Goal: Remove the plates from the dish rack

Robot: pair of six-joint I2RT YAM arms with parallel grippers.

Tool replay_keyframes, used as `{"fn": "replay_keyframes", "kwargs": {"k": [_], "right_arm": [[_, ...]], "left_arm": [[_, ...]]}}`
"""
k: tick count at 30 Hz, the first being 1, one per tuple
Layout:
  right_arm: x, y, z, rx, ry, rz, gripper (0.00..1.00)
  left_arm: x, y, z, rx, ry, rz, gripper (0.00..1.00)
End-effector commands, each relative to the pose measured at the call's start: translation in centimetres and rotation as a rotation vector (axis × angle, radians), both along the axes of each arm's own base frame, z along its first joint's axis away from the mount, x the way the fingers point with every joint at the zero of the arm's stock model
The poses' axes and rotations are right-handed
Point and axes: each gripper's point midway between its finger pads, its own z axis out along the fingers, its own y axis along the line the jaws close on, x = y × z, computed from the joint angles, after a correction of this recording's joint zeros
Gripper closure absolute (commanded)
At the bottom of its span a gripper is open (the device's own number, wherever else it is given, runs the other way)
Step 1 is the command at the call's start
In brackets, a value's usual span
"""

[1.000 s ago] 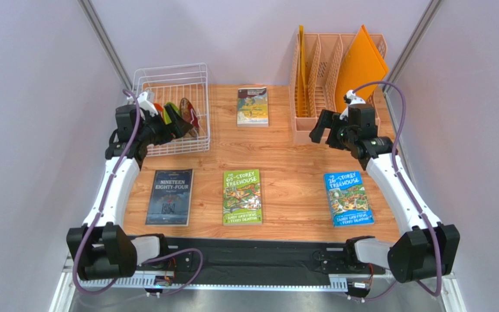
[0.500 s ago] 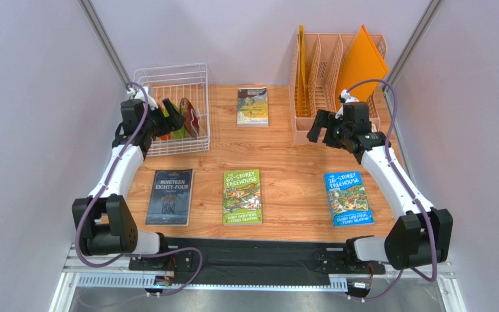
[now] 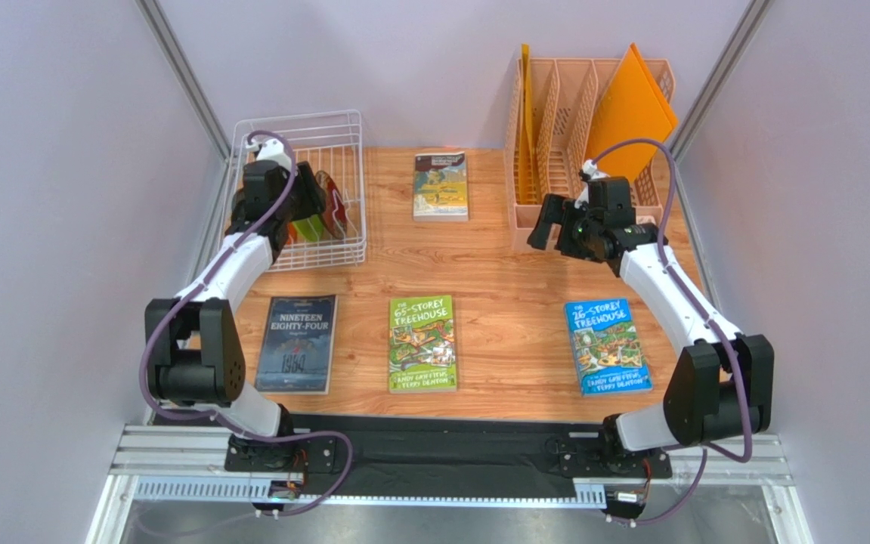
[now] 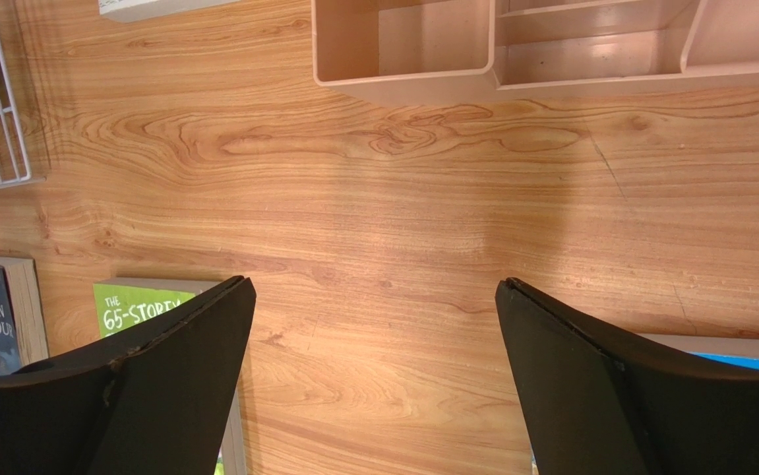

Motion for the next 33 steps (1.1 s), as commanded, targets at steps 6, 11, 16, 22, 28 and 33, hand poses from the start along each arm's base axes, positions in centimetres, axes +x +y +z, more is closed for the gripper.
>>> {"fn": "replay_keyframes", "kwargs": {"k": [6,11,16,22,28,33], "right_arm": [[2.0,1.0,2.9,0.041,-0.090,0.032,0.00],[2.0,0.9,3.3,0.037,-0.097,0.027,0.00],[2.0,0.8,3.2,0.030,-0.090,0.020,0.00],[2.1,0.7,2.4,0.028,-0.064,0.014,0.00],[1.9,0.5,2.1,0.019,-0.056,0.007,0.00],[1.6,0.1,2.4,-0.002,-0.061,0.000,0.00]], "left_arm": [[4.2,0.8,-0.3,0.112,-0.044,0.074,0.49],[4.9,1.2,-1.7,0.150,-0.016,0.117,0.69],[4.7,0.9,-3.1,0.195,0.008,0.125,0.82],[4.4,0.0,-3.9,0.237,0.022,0.113,1.00],[4.1,-1.4,-2.2,0.353,-0.016,0.143,1.00],[3.4,-2.0,3.2,0.487,-0.118,0.225,1.00]]}}
